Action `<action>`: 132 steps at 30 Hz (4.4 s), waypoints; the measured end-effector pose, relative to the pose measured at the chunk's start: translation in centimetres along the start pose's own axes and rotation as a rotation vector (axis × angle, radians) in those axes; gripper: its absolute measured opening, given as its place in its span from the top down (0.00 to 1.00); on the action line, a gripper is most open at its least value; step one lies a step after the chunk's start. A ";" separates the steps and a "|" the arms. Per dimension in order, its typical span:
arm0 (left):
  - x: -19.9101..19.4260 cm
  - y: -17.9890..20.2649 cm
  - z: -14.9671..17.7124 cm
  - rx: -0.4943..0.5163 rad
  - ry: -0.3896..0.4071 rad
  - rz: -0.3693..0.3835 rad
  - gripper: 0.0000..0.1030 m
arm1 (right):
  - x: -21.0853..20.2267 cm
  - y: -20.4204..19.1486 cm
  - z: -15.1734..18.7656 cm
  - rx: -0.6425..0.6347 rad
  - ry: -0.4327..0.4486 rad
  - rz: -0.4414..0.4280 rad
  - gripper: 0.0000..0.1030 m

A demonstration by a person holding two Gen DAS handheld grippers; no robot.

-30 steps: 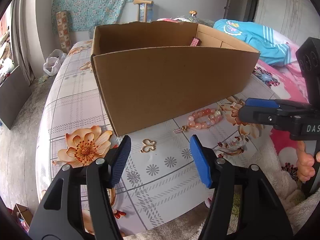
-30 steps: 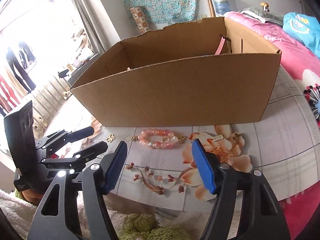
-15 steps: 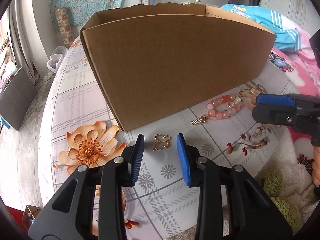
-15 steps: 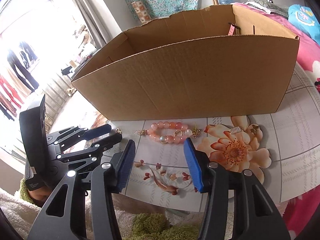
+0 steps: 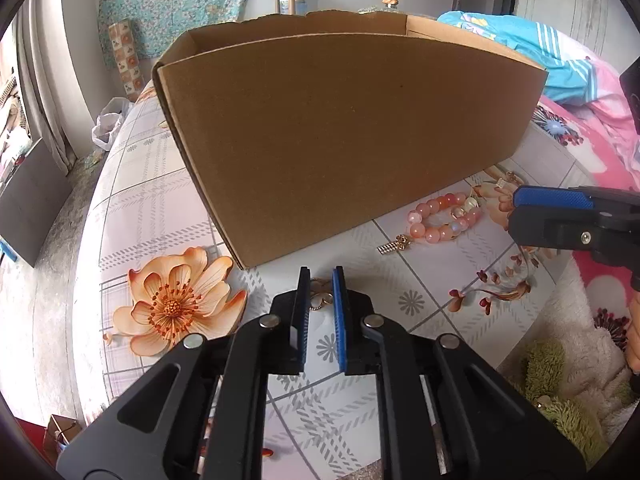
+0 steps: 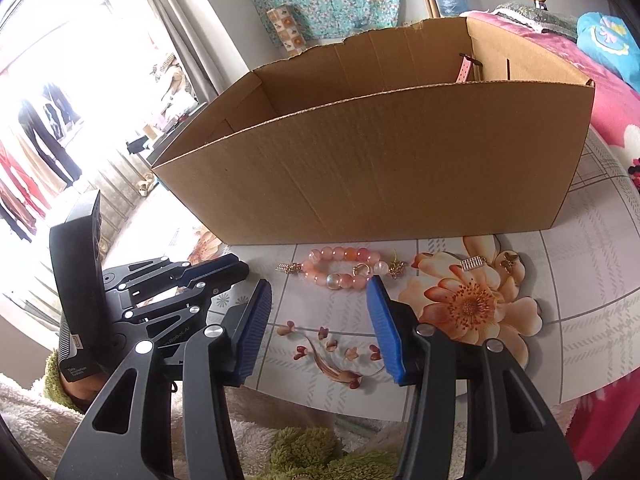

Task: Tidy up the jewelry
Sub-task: 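Lower the left tool onto the gold butterfly charm, then close the left tool on the gold butterfly charm and lift it, then carry the charm over the box and open the left tool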

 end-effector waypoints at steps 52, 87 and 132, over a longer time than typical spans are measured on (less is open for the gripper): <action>-0.4 0.7 0.7 0.075 0.009 0.003 0.86 | 2.2 -2.5 0.4 -0.070 -0.080 -0.052 0.52; -1.1 3.0 0.3 0.050 0.036 0.100 0.86 | 0.8 7.7 -0.8 -0.013 -0.049 0.273 0.71; -2.4 -0.3 -15.8 -0.021 0.039 0.150 0.86 | 2.0 -0.7 -16.0 -0.204 -0.096 0.030 0.86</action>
Point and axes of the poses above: each gripper's, at about its wrist camera, not at the fingertips, and x roughly the way its jaws point, y to its right, z to its underside, the point moved 9 cm from there along x, roughly the way its jaws point, and after that the axes turned 8 degrees about -y, right-handed, at the moved point
